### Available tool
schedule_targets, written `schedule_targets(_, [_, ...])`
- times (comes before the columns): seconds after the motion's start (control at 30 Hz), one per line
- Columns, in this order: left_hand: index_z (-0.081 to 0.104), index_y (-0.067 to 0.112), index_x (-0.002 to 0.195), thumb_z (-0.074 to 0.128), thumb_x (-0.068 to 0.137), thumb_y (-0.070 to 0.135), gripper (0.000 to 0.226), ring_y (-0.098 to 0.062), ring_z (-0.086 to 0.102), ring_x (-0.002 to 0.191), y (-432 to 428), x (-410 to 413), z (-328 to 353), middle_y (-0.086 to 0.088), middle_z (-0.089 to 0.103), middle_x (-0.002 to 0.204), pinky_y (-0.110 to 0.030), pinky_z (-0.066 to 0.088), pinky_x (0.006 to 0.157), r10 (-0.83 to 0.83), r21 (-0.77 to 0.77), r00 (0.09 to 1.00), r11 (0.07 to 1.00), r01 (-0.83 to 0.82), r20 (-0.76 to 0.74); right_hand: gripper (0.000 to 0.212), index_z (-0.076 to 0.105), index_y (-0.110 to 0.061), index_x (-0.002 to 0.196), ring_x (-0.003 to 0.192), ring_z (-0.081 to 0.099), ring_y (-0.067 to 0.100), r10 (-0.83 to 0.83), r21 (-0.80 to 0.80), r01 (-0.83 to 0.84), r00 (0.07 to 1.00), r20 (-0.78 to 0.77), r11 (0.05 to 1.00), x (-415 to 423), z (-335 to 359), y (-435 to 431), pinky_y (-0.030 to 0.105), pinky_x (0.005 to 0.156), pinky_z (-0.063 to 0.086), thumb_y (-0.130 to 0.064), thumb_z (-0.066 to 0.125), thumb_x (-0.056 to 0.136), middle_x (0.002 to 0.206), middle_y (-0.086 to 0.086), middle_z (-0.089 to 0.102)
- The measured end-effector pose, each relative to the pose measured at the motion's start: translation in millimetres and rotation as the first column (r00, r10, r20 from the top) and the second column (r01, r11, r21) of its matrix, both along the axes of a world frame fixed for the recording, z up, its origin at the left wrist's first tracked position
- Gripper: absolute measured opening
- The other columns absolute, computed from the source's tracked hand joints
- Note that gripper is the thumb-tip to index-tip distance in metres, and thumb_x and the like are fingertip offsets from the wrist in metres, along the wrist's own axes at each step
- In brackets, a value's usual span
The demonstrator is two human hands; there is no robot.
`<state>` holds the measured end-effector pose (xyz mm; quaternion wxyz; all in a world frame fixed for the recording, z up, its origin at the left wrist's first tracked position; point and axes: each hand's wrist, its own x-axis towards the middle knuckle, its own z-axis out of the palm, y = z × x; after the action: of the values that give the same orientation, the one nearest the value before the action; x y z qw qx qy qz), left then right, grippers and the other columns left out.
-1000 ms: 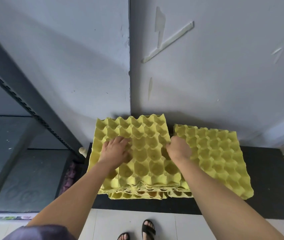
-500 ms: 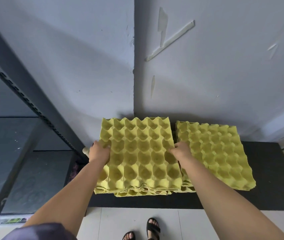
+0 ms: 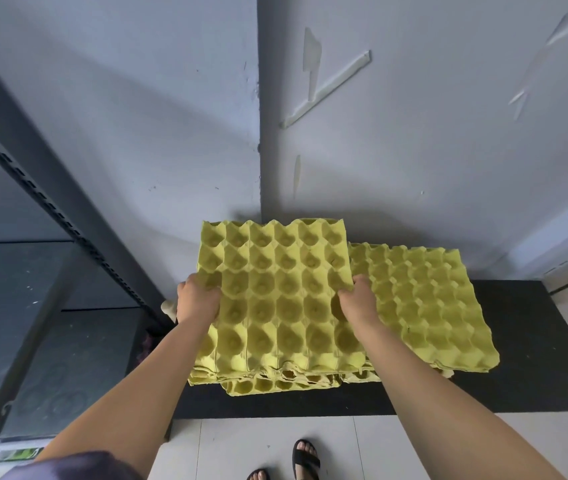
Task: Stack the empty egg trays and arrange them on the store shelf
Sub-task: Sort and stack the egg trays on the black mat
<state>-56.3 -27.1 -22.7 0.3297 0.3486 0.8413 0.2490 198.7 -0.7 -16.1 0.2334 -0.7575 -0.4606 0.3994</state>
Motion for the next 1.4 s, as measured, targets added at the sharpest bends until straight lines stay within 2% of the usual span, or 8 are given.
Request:
schedule_targets(0.1, [0.053,0.010,0.105,0.050,0.087,0.012,0.018,-0.033,0.056,0.100,-5,-4,6,-0.015,0.058,0.109,-0.048,0.046,0.091,0.015,0.037,0.999,0.999,-0.016,0.028,0.035,0.041,-0.008,0.131,0.081,0.051,0.018,-0.021,0.013,0.021,1.000,-0.008,1.000,0,5,-3,0.030,0.071,0.043,-0.008,0.044,0.096,0.102,0.003,0.055])
schedule_targets(0.2, [0.050,0.012,0.103,0.053,0.085,0.018,0.019,-0.031,0.059,0.089,-8,-7,11,-0.015,0.056,0.112,-0.048,0.048,0.090,-0.004,0.032,0.998,0.999,0.002,0.063,0.035,0.046,-0.010,0.129,0.088,0.055,0.021,-0.024,0.052,0.025,1.000,-0.019,0.998,-2,12,-4,0.032,0.079,0.045,-0.007,0.046,0.094,0.108,0.003,0.060])
schedule_targets(0.33, [0.045,0.010,0.127,0.061,0.085,0.025,0.048,-0.027,0.060,0.079,-12,-7,24,-0.017,0.052,0.121,-0.037,0.051,0.072,-0.099,0.092,0.992,0.992,0.092,0.080,0.046,0.038,-0.009,0.142,0.119,0.051,0.028,0.010,0.067,-0.009,1.000,-0.028,0.998,-2,31,-9,0.034,0.093,0.041,-0.012,0.047,0.097,0.128,0.006,0.054])
schedule_targets(0.5, [0.044,0.010,0.125,0.059,0.088,0.017,0.041,-0.009,0.049,0.054,-24,-4,50,-0.010,0.054,0.112,-0.020,0.035,0.048,-0.176,0.200,0.984,0.965,0.169,0.016,0.062,0.027,-0.009,0.148,0.139,0.033,0.028,0.063,0.101,-0.065,0.998,0.020,0.993,4,52,-23,0.041,0.110,0.030,-0.035,0.051,0.097,0.152,0.009,0.033])
schedule_targets(0.67, [0.040,0.009,0.132,0.058,0.089,0.015,0.048,-0.011,0.050,0.055,-56,-11,84,-0.007,0.056,0.094,-0.022,0.037,0.047,-0.143,0.242,0.990,0.960,0.141,-0.010,0.086,0.022,-0.009,0.150,0.141,0.028,0.028,0.137,0.123,-0.135,0.991,-0.008,0.983,-10,80,-46,0.042,0.111,0.028,-0.051,0.062,0.086,0.155,0.009,0.026])
schedule_targets(0.77, [0.046,0.008,0.125,0.058,0.088,0.015,0.040,-0.010,0.051,0.059,-89,-26,104,-0.003,0.057,0.081,-0.023,0.036,0.048,-0.107,0.258,0.993,0.959,0.115,-0.042,0.079,0.028,-0.005,0.146,0.139,0.032,0.028,0.219,0.192,-0.219,0.975,0.026,0.956,-25,97,-68,0.037,0.108,0.029,-0.043,0.064,0.087,0.152,0.010,0.033])
schedule_targets(1.17, [0.051,0.011,0.121,0.061,0.086,0.014,0.037,-0.029,0.061,0.088,-298,-114,159,-0.010,0.065,0.101,-0.033,0.043,0.072,0.186,0.374,0.974,0.919,-0.126,-0.129,0.064,0.044,-0.014,0.134,0.123,0.050,0.025,0.571,0.305,-0.549,0.821,0.021,0.778,-136,136,-175,0.028,0.091,0.039,-0.043,0.069,0.083,0.134,0.005,0.054])
schedule_targets(1.4, [0.051,0.018,0.124,0.062,0.084,0.021,0.042,-0.032,0.058,0.101,-386,-210,159,-0.011,0.062,0.111,-0.045,0.049,0.089,0.387,0.363,0.905,0.881,-0.305,-0.179,0.083,0.022,-0.015,0.150,0.136,0.038,0.028,0.718,0.323,-0.694,0.693,0.059,0.643,-261,145,-230,0.036,0.105,0.035,-0.048,0.064,0.085,0.151,0.007,0.036])
